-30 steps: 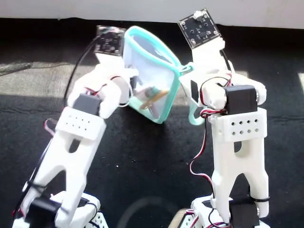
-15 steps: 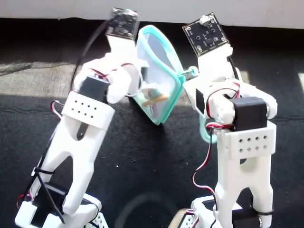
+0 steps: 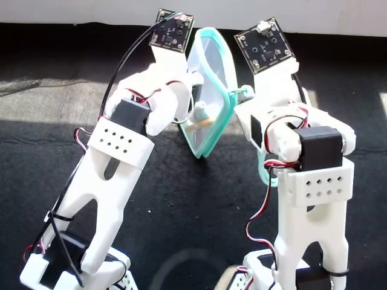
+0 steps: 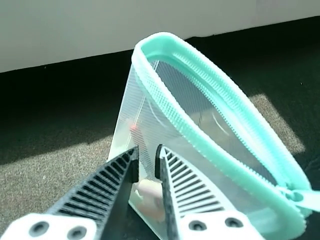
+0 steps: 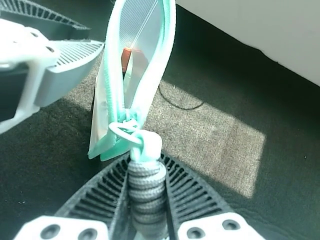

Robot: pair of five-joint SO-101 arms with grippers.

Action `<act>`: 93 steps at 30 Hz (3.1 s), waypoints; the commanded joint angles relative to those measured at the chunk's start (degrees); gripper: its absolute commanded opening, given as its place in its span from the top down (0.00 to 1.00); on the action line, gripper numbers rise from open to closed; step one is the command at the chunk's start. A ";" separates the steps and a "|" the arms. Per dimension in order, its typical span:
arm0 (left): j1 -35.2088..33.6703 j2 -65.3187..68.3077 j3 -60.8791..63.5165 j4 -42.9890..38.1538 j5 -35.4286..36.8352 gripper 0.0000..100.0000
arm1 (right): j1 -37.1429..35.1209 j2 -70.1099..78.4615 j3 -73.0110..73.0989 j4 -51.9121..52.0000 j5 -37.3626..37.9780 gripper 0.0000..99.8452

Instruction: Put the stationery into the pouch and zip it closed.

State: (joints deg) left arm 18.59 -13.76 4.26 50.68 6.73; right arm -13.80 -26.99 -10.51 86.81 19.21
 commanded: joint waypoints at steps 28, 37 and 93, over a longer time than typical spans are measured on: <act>11.82 -12.00 5.58 18.46 0.62 0.73 | 5.76 -1.54 -2.42 -4.26 0.26 0.99; 17.54 -12.88 11.21 9.23 0.62 0.73 | 5.76 -1.54 -2.33 -4.26 0.44 0.99; 7.25 -23.34 16.75 3.69 0.18 0.99 | 11.30 -1.71 -6.46 -10.15 0.53 0.99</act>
State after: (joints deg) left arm 27.12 -34.68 21.41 51.38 6.73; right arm -5.54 -27.25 -12.62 79.78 19.47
